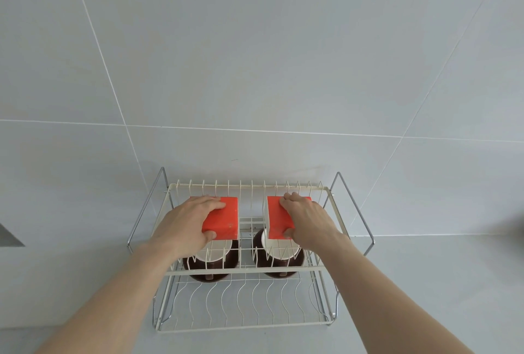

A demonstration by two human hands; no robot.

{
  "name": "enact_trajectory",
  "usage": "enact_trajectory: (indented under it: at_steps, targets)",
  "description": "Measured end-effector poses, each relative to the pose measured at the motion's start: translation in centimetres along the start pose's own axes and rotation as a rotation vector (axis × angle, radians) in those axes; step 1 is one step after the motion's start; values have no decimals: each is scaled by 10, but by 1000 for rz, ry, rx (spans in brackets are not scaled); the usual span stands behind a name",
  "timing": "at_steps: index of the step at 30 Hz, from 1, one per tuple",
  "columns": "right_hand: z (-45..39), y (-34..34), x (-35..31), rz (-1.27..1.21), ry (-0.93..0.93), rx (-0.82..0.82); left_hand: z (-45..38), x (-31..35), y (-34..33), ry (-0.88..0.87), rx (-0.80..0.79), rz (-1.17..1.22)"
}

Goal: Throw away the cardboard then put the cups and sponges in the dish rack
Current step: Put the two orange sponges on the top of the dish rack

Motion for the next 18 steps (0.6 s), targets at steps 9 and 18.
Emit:
enact_trajectory:
  at_steps: [9, 18]
  targets:
    - [-1, -1, 0, 7, -7, -12, 1, 2, -1, -1, -15, -18]
    - [3, 5, -1, -45, -21, -26, 0, 8, 1, -39, -62, -124]
Point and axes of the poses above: each hand's wrist, its own z-axis away from the middle knuckle, its own y-axis out of the back of the hand, x = y × z, the point moved 10 cm from there along -z, towards the middle knuckle, and after that the axes turned 10 degrees about y, right-handed, at the moved point
